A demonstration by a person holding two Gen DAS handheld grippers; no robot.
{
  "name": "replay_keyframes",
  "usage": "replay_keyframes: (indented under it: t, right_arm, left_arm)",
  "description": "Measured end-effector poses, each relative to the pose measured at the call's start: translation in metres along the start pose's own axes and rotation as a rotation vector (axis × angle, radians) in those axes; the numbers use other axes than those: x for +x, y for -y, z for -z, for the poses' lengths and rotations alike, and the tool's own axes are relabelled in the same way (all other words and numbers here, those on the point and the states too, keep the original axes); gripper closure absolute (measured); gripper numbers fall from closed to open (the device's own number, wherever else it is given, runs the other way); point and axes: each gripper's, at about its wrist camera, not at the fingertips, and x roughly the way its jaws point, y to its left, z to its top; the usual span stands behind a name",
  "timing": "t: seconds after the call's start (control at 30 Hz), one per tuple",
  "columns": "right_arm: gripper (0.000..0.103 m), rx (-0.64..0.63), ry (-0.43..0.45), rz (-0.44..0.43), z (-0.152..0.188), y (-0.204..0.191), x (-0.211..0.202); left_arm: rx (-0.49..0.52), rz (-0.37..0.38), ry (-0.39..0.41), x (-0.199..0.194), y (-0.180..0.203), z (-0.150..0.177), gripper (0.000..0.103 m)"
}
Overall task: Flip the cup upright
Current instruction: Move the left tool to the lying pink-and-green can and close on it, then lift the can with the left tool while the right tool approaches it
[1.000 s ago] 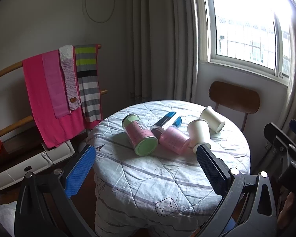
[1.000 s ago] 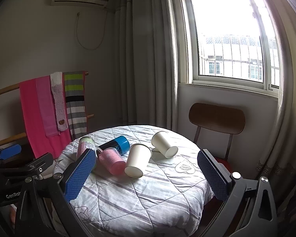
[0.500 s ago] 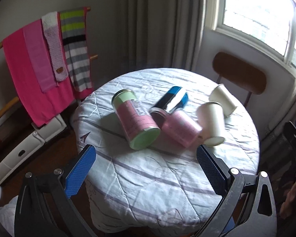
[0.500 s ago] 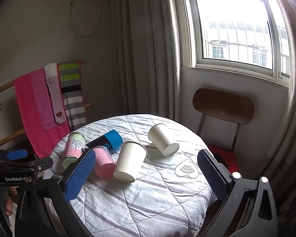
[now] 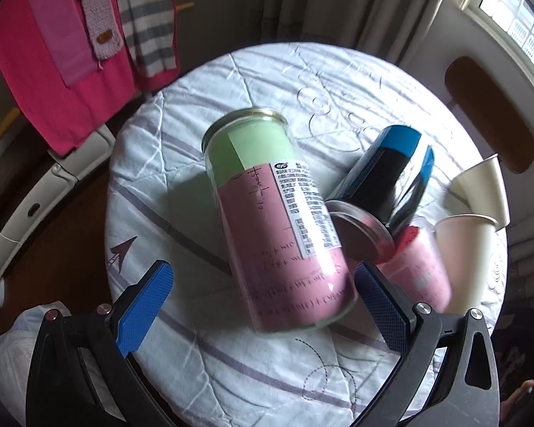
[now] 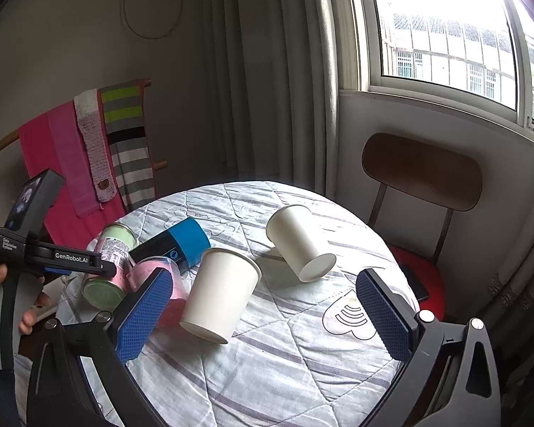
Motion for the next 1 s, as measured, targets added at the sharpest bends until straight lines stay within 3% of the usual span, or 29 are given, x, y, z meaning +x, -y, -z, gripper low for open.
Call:
replay_keyframes:
  t: [0.07,0.27,0.4,0.43,0.73,1.0]
  right_arm:
    - [0.000,-0.006,-0.005,-0.001,0.000,0.000,0.004]
    - [0.000,-0.010,-0.012,-0.011,0.000,0.000,0.011]
    - [0.000,-0.013,-0.014,-0.010,0.001,-0.001,0.009]
    - [0.000,-0.013,-0.015,-0.009,0.001,0.000,0.009]
    - [0.000,-0.014,-0.018,-0.004,0.004,-0.004,0.004]
    - [0.000,-0.028,-0.045,-0.020,0.013,-0.015,0.000]
  left_arm:
    - [0.017,0.025,-0.023,0.008,0.003,-0.001,0.000]
    - [0.039,-0.001,-0.017,0.021,0.007,-0.006,0.000]
    - [0.023,0.072,-0.005,0.019,0.002,-0.006,0.021]
    - [0.027,0.072,-0.002,0.018,0.002,-0.006,0.023]
    - [0.079,0.085,0.060,-0.005,-0.005,0.012,0.025]
    - [0.142,0.119,0.065,-0.025,-0.003,0.062,0.025]
